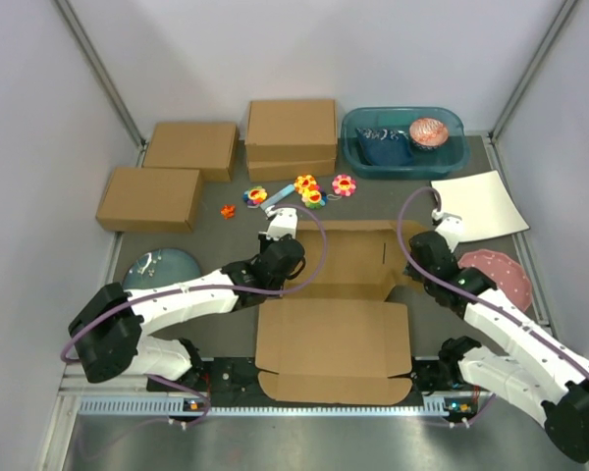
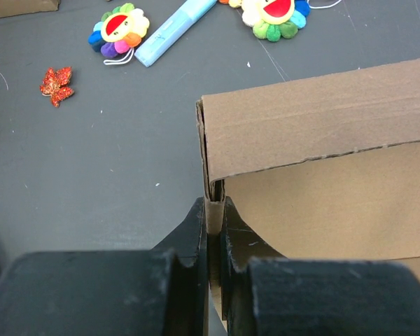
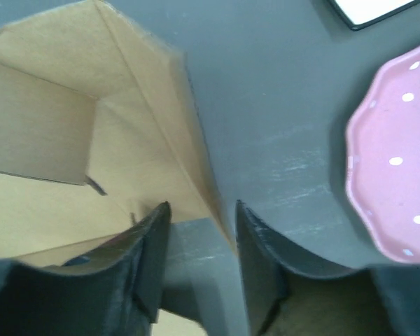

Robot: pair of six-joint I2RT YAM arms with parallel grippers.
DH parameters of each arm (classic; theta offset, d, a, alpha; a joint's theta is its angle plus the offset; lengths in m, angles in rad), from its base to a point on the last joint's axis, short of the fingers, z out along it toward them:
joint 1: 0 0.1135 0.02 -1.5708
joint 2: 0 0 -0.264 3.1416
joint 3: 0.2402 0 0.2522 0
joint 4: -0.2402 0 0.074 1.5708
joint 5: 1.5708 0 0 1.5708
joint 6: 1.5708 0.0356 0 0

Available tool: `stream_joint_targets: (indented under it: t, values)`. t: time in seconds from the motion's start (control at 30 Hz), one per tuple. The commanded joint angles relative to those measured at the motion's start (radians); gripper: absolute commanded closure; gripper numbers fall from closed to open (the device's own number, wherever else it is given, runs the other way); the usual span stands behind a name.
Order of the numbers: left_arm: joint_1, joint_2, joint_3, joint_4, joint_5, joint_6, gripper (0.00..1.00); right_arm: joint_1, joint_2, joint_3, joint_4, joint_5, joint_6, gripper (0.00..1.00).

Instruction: Fold the paper box

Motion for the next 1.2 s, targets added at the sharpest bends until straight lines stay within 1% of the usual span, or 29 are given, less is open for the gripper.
stream_joint_targets:
  t: [0.0,0.07,0.13,0.17,0.37,0.5,0.67,0.9,0.93,1.03,1.17]
  values:
    - [0.003,0.008,-0.051,-0.147,0.024,0.047,1.0,-0.013,-0.036,-0.013,0.111,-0.057,-0.012,0.65]
    - [0.003,0.01,-0.051,-0.145,0.022,0.047,1.0,-0.013,-0.069,-0.018,0.126,-0.082,-0.018,0.76]
    - [0.003,0.011,-0.051,-0.145,0.015,0.043,1.0,-0.011,-0.085,-0.021,0.132,-0.103,-0.026,0.82]
    - [0.003,0.011,-0.051,-0.142,0.01,0.043,1.0,-0.011,-0.093,-0.02,0.131,-0.128,-0.026,0.87]
    - [0.003,0.003,-0.06,-0.124,-0.019,0.035,1.0,-0.011,-0.136,-0.026,0.129,-0.226,0.01,1.0]
    - [0.0,0.0,-0.061,-0.122,-0.051,0.027,1.0,0.006,-0.151,-0.009,0.128,-0.272,0.026,1.0]
    - [-0.013,0.006,-0.055,-0.117,-0.091,0.043,1.0,0.07,-0.145,0.02,0.118,-0.269,0.031,1.0]
    - [-0.033,0.042,-0.04,-0.113,-0.122,0.044,1.0,0.187,-0.116,0.046,0.122,-0.247,0.05,1.0]
    - [-0.033,0.043,-0.038,-0.114,-0.12,0.04,1.0,0.223,-0.11,0.048,0.122,-0.229,0.046,1.0]
    - [-0.034,0.052,-0.037,-0.113,-0.117,0.027,1.0,0.277,-0.093,0.054,0.126,-0.192,0.031,1.0]
    - [-0.036,0.052,-0.04,-0.108,-0.125,0.026,1.0,0.346,-0.05,0.051,0.149,-0.186,0.011,1.0]
